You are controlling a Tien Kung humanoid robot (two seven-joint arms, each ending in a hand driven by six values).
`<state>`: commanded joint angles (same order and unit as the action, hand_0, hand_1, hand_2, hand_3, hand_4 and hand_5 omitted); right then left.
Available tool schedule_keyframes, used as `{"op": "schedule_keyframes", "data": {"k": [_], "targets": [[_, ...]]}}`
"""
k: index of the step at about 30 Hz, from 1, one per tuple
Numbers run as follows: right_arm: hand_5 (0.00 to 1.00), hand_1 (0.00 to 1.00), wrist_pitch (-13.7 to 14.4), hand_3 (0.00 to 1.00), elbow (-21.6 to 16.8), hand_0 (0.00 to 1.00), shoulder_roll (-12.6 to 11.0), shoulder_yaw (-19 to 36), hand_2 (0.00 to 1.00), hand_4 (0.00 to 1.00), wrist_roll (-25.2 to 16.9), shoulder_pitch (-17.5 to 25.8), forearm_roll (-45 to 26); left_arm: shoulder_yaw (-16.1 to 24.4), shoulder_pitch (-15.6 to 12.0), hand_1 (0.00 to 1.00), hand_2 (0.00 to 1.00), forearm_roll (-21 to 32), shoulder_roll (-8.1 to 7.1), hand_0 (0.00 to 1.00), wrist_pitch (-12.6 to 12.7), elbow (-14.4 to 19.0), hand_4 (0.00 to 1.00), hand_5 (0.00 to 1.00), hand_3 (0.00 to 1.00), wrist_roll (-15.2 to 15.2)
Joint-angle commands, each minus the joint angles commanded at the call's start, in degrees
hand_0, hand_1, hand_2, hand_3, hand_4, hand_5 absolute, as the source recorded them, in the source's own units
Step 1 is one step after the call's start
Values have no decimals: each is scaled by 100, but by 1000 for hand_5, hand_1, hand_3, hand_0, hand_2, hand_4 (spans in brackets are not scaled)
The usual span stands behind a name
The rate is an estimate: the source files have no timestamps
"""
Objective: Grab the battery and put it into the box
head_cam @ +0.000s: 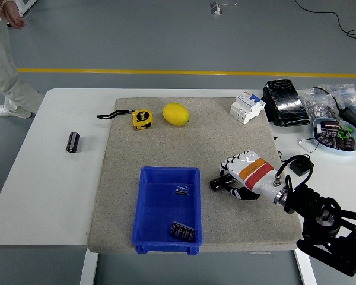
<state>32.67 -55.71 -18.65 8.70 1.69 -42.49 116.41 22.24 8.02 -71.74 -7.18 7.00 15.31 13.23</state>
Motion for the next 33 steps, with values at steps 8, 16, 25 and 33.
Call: {"op": "schedule_keyframes", "data": {"k": [8, 16, 25, 33], "targets": [[153, 533, -40, 582, 83, 393, 13, -68, 607, 784, -4, -16, 0, -7, 2, 674, 716, 6, 1, 688, -7, 1, 640, 651, 622, -4], [149, 506, 32, 547, 172, 336, 32, -132, 563, 752, -24, -9, -29, -22, 11, 674, 716, 15, 2, 688, -15, 5, 641, 650, 622, -11], [133, 470, 162, 507, 189, 302, 26, -135, 519, 711, -42, -9, -67, -38, 13, 674, 716, 34, 2, 688, -16, 8, 641, 651, 622, -21], [128, 461, 173, 504, 115, 290, -5, -81, 512, 702, -20, -6, -43, -29, 0, 673, 713, 27, -3, 689, -26, 5, 641, 652, 623, -21]]}}
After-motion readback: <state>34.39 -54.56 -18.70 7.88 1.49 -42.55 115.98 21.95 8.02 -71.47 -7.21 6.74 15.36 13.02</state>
